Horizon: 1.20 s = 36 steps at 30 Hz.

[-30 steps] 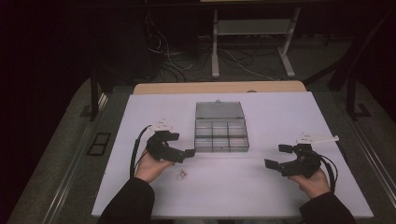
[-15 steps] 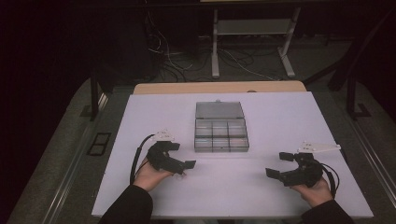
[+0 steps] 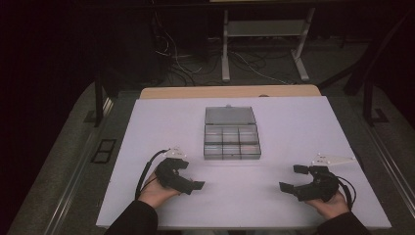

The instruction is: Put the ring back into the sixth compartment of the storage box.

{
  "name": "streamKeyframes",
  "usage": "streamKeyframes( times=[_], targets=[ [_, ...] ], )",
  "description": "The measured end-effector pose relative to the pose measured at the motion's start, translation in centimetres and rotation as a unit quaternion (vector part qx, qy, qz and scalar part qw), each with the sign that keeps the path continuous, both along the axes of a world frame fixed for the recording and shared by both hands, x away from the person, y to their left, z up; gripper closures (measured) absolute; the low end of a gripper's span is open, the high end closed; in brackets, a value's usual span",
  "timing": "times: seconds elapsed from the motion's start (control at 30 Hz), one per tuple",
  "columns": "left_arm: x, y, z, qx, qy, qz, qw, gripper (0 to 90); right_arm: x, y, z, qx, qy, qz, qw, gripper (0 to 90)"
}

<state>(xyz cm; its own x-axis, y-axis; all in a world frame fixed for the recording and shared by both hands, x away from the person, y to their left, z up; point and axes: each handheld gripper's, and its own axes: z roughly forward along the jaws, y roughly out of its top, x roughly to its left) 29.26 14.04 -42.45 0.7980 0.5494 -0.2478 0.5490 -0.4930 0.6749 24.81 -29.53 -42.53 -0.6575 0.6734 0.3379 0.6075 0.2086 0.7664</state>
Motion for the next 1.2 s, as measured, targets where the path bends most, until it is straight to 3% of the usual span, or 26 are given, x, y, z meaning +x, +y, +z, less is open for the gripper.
streamKeyframes(
  times=[0.4, 0.73, 0.93, 1.1, 1.2],
  targets=[
    [-0.5, -0.1, -0.9, 0.038, 0.006, -0.023, 0.999, 8.3, -0.1, -0.1, -0.3, -0.005, 0.004, 0.004, 1.0, 0.6],
    [-0.8, -0.1, -1.3, 0.066, 0.004, -0.024, 0.9976, 15.3, -0.1, 0.0, -0.4, -0.001, 0.005, 0.005, 1.0, 0.6],
    [-1.1, 0.0, -1.3, 0.072, -0.014, -0.025, 0.997, 28.9, 0.0, -0.1, -0.5, 0.001, 0.008, 0.004, 1.0, 0.6],
    [-1.1, 0.1, -1.3, 0.075, -0.023, -0.021, 0.9967, 48.0, 0.0, -0.1, -0.5, 0.003, 0.009, 0.004, 0.9999, 0.6],
    [-1.2, 0.2, -1.3, 0.078, -0.026, -0.024, 0.9963, 52.4, 0.0, -0.1, -0.5, 0.004, 0.009, 0.004, 0.9999, 0.6]
  ],
)
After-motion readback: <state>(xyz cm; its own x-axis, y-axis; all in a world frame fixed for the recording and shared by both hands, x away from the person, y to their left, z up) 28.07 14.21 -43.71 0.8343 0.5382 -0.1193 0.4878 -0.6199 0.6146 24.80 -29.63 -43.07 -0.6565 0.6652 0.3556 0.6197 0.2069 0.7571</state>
